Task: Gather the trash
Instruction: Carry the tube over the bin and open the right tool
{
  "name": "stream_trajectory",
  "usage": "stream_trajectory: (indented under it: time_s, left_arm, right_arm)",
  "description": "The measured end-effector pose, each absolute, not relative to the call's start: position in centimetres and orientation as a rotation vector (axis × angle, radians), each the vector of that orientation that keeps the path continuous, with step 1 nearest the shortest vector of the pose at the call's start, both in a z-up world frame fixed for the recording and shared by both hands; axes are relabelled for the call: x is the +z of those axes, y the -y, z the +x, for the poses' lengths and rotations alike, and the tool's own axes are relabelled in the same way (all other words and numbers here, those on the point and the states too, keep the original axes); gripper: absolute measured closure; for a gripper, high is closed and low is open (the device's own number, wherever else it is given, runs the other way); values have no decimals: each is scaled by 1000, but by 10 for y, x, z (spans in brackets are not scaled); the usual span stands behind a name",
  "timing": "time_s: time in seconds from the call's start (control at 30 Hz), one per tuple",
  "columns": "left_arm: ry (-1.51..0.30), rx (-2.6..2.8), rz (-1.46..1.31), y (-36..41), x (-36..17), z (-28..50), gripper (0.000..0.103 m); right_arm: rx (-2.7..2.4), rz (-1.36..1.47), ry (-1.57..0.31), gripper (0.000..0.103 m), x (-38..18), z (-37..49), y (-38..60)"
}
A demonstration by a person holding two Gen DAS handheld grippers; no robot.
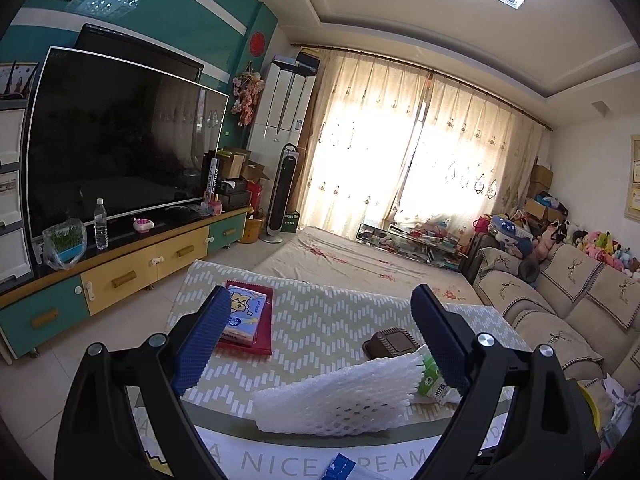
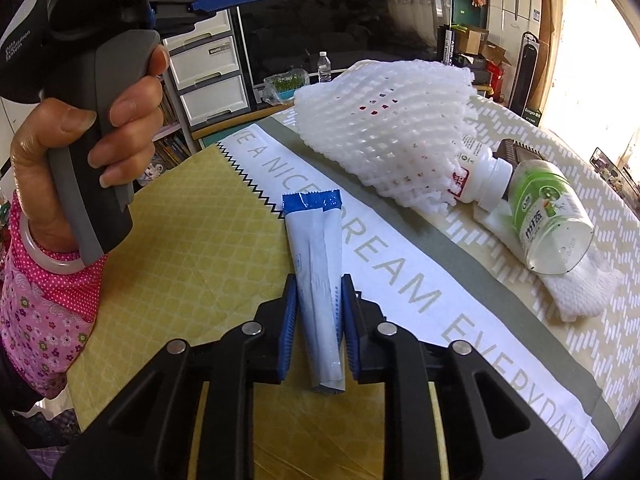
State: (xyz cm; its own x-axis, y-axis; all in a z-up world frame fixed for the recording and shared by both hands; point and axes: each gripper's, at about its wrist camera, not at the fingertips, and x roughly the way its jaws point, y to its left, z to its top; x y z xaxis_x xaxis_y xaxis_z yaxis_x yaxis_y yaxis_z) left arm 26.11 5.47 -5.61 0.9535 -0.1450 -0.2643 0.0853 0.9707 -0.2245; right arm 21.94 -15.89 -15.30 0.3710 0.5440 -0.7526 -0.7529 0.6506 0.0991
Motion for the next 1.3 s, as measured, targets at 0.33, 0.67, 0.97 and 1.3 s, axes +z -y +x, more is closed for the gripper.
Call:
stream_trajectory:
  time_s: [0.33, 0.67, 0.97, 1.3]
  left_arm:
    - [-296, -137, -187, -44, -59, 263, 13]
    - [-305, -146, -164, -36, -62, 265, 13]
    - [-316, -159, -146, -29, -65, 266, 13]
    - [-339, -173, -136, -24, -69, 270, 13]
  right_arm:
    - [782, -180, -831, 83, -128, 195, 226]
    - [425, 27, -751, 82, -119, 164, 374]
    - [-37, 195, -807, 81, -155, 138, 530]
    - [-289, 249, -800, 49, -175, 139, 583]
